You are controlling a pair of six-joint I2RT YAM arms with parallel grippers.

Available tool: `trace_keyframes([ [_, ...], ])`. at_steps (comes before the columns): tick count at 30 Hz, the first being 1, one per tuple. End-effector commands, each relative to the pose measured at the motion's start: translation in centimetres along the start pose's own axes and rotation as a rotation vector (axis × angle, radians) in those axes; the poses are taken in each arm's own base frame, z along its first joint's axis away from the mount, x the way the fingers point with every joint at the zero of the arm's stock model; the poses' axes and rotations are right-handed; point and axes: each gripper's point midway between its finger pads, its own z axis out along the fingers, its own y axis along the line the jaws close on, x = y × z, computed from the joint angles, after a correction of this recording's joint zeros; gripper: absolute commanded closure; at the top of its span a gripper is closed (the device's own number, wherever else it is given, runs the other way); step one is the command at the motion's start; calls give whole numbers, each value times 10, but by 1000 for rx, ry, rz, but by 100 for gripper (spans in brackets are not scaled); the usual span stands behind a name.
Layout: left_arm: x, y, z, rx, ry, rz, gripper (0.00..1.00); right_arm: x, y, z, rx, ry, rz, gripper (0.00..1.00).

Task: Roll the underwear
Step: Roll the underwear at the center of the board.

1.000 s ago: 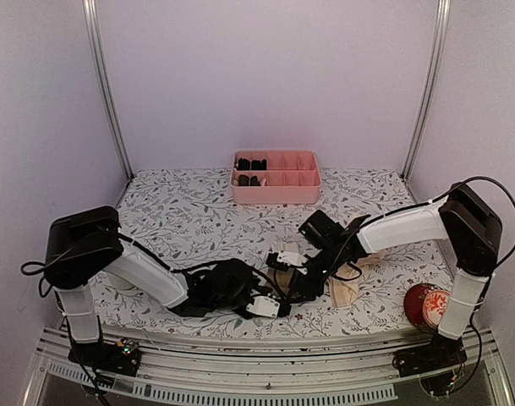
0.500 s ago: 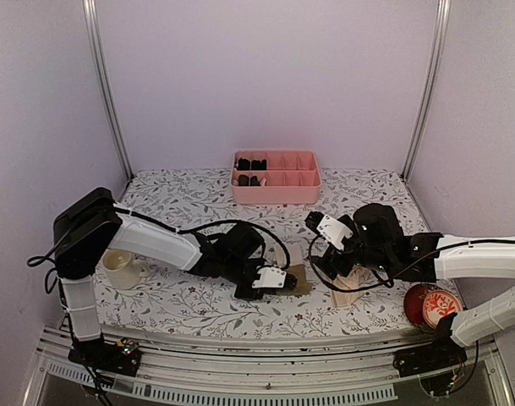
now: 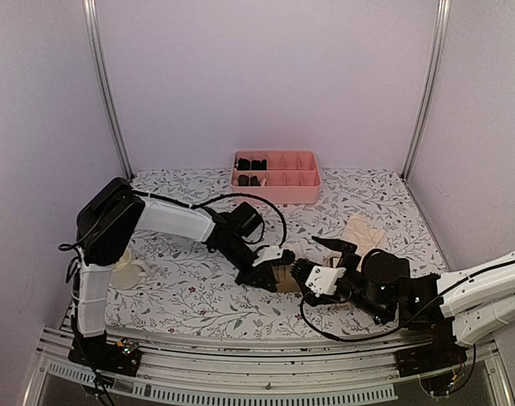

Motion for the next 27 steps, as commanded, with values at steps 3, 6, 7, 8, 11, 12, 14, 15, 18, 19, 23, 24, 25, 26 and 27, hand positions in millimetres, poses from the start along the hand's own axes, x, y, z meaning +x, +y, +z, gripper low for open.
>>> trace_keyframes([
  [3,65,-19,15,186,138,-323,100,-8,39,3,-118,-49,-148,14],
  [6,65,-18,15,199,131,-346,100,-4,65,6,-235,-36,-178,18],
  [7,66,-17,15,198,132,-353,100,-1,73,7,-268,-27,-182,19],
  [8,67,-17,15,202,132,-358,100,4,83,8,-303,-11,-195,20],
  [11,67,-16,16,212,134,-376,100,23,100,16,-341,57,-234,24],
  [12,67,-17,16,216,135,-378,100,32,103,21,-341,93,-245,25],
  [14,68,-17,17,222,135,-381,100,58,102,35,-336,191,-246,26],
  [15,68,-17,17,224,134,-385,100,69,104,41,-354,236,-241,28],
  [18,69,-16,17,223,136,-388,100,91,115,53,-406,314,-208,32],
  [19,69,-16,17,221,134,-389,100,98,118,55,-414,334,-212,34],
  [23,69,-16,16,222,135,-388,100,118,125,61,-431,406,-227,43],
  [24,70,-17,16,223,136,-388,100,123,124,63,-427,425,-224,44],
  [25,70,-17,16,224,136,-388,100,128,124,64,-424,443,-224,46],
  [26,71,-17,17,225,136,-389,100,132,123,66,-416,460,-223,48],
  [27,72,-17,17,225,137,-389,100,135,123,67,-418,474,-222,49],
])
